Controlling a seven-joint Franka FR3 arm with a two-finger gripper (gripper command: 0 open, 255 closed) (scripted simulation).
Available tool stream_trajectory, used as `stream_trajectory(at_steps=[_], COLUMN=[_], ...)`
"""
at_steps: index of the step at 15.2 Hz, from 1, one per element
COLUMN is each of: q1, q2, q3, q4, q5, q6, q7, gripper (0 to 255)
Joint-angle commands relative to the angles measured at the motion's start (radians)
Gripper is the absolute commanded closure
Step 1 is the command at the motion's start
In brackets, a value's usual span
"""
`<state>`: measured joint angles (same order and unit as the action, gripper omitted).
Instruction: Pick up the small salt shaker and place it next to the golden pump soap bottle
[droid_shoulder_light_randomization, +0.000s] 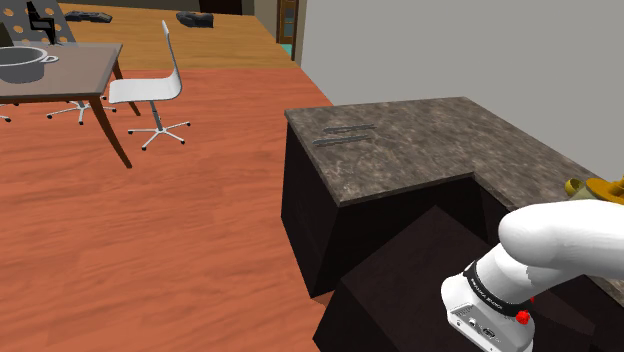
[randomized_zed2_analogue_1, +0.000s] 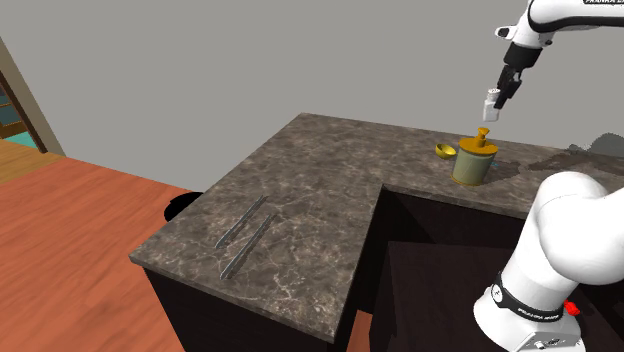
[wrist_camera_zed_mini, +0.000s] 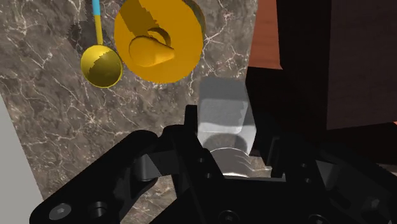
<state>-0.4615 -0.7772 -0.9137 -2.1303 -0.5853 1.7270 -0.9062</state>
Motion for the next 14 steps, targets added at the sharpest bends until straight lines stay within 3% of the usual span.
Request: stream_trajectory(at_steps=[1, 6, 10, 14], q1=[0.016, 0.093, 0.202, 0.194], q2=[0.016, 0.063, 0.094, 0.079], q3=[-0.054, -0.212, -0.37, -0.385], q4=[0.045, 0.185, 0.326, 0.275], q5=[-0.01, -0.02, -0.025, -0.045], q6=[0.0, -0.003, -0.016, 0.028], q7=[-0.05, -0.171, -0.269, -0.258], gripper=[255, 255, 255, 255])
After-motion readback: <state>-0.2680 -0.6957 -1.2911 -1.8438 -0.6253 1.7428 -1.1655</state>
